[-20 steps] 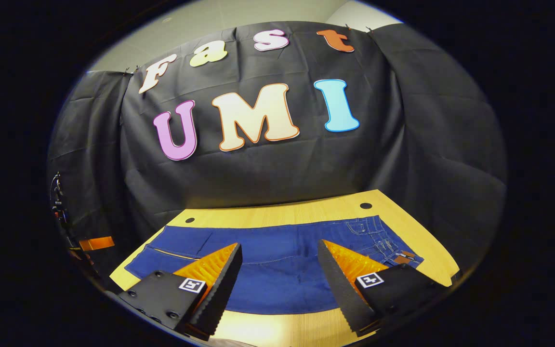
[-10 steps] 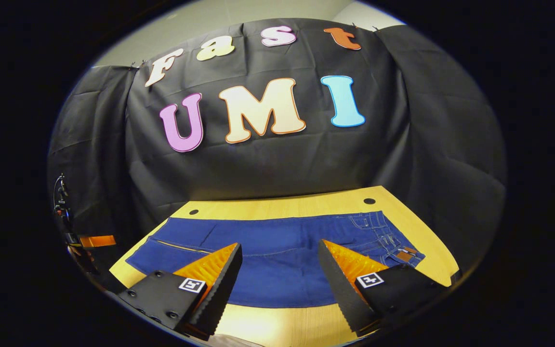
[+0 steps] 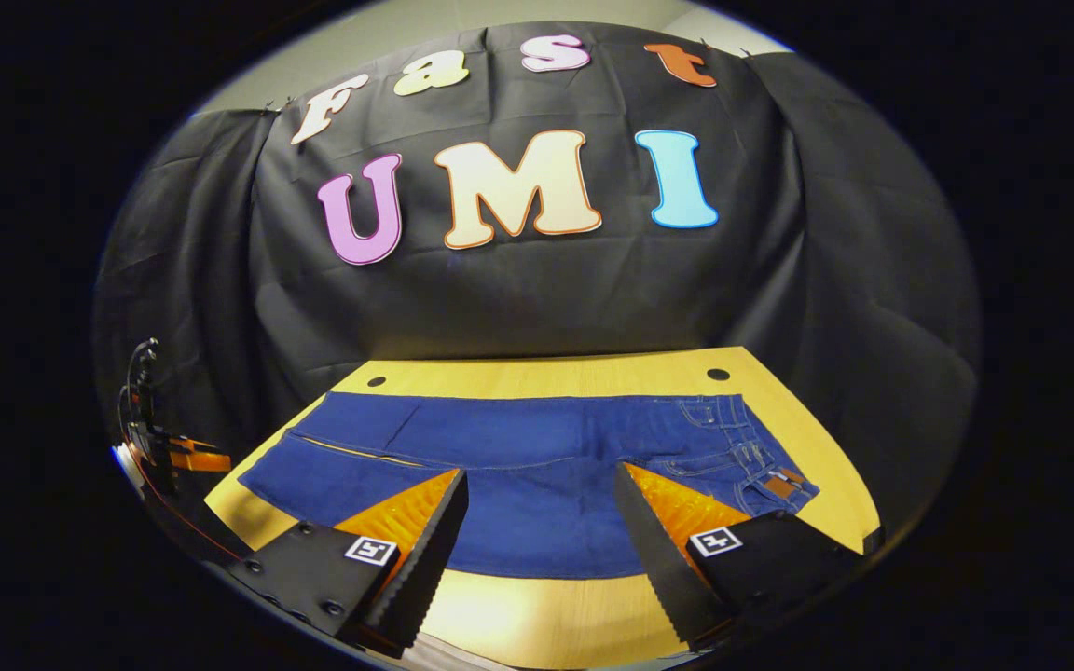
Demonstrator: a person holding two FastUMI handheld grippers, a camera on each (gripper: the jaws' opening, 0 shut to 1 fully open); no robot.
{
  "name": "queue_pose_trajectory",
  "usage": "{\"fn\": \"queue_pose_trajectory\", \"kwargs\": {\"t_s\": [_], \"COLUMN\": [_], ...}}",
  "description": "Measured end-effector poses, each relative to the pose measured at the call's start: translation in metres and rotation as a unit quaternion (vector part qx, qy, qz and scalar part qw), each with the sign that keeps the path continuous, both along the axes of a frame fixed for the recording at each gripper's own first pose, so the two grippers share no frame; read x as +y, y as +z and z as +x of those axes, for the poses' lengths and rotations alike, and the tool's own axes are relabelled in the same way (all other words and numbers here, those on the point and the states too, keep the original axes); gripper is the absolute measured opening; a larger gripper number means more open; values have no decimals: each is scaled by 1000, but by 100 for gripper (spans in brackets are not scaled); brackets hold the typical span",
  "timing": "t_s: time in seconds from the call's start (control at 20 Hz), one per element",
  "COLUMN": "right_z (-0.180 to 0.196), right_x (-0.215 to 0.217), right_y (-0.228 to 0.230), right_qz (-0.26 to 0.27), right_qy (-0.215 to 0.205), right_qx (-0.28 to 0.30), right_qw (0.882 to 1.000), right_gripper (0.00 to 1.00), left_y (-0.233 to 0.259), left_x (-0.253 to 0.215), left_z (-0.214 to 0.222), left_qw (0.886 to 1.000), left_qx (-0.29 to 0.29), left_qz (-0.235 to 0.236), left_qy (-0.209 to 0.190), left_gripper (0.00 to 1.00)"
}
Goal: Grasp the waist and the cuffs of the jeans and fold them to make the two legs overlap; first hold the waist and fold one-third of the jeans toward the cuffs, then hold the cuffs and fold the remaining one-third in the same direction to finish folding.
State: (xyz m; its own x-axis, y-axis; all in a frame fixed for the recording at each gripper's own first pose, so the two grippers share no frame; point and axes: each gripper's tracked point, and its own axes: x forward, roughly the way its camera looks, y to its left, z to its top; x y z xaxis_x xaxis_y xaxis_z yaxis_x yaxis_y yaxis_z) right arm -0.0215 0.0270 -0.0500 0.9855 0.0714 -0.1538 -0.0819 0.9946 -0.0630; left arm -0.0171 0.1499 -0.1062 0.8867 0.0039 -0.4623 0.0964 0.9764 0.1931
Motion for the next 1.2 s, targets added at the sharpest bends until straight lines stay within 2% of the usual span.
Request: {"fn": "queue_pose_trajectory", "kwargs": {"t_s": [0.1, 0.25, 0.45, 0.55, 0.7, 0.9, 1.05, 1.1, 1.15, 1.2], "right_z": [0, 1, 1, 1, 1, -1, -3, -3, -3, -3], "right_x": [-4, -11, -23, -25, -27, -27, -27, -27, -27, -27], "right_y": [-3, -5, -12, -18, -24, -29, -33, -35, -36, -38], "right_qz": [19, 38, 47, 45, 39, 40, 45, 46, 45, 43], "right_qy": [-5, -10, -25, -29, -32, -34, -36, -36, -35, -35], "right_qx": [6, 17, 27, 36, 46, 52, 59, 61, 62, 64], "right_qw": [1000, 999, 998, 998, 998, 997, 997, 996, 996, 996], "right_gripper": [98, 98, 98, 98, 98, 98, 98, 98, 98, 98], "left_y": [-18, -40, -52, -53, -66, -70, -69, -70, -74, -74], "left_x": [7, 28, 50, 48, 55, 64, 62, 59, 60, 58], "left_z": [0, 3, 5, 4, 7, 8, 12, 11, 9, 9], "left_qw": [998, 989, 971, 962, 940, 906, 889, 887, 881, 876], "left_qx": [54, 121, 183, 208, 251, 291, 308, 313, 327, 336], "left_qz": [28, 75, 148, 165, 212, 281, 306, 305, 304, 303], "left_qy": [-22, -28, -53, -69, -93, -122, -144, -149, -155, -166], "left_gripper": [96, 96, 97, 96, 93, 93, 93, 94, 99, 93]}}
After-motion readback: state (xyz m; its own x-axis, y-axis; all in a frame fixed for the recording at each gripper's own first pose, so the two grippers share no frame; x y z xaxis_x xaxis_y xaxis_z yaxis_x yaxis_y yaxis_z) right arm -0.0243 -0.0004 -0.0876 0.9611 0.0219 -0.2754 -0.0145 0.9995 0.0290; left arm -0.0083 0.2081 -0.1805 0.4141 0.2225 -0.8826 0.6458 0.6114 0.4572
